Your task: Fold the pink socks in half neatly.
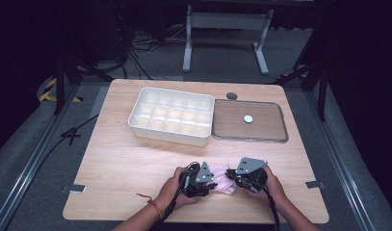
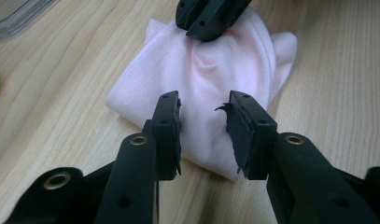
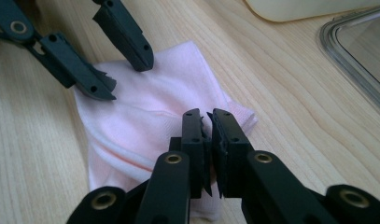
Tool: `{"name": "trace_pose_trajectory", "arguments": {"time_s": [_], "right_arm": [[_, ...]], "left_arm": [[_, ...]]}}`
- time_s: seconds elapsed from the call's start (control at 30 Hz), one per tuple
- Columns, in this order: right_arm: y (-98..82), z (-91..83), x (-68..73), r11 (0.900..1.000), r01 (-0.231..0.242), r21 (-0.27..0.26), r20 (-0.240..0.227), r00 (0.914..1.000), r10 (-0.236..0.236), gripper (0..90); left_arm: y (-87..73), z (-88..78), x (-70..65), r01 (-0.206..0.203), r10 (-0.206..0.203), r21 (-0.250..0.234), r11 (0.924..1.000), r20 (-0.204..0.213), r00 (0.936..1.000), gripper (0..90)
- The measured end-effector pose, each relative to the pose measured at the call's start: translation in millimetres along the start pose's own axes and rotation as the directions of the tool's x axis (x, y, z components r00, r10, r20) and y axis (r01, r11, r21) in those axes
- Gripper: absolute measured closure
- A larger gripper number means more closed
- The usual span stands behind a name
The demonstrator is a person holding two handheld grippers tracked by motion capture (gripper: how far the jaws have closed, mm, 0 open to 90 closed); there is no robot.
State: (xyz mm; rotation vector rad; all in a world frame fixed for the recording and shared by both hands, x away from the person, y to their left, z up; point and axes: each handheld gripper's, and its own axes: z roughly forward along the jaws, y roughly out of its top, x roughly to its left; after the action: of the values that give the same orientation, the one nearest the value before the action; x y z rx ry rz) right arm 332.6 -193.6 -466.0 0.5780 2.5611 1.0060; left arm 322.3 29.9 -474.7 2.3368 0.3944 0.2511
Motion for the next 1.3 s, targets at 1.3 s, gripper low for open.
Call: {"name": "trace_pose_trajectory", "arguments": {"time_s": [1.3], "right_arm": [[-7.1, -7.6, 21.9, 1.0, 0.028, 0.006, -0.056, 0.998, -0.027, 83.5]], "left_arm": [[-14.8, -6.1, 14.5, 0.273, -0.27, -0.021, 0.9617, 0.089, 0.9586, 52.3]]}}
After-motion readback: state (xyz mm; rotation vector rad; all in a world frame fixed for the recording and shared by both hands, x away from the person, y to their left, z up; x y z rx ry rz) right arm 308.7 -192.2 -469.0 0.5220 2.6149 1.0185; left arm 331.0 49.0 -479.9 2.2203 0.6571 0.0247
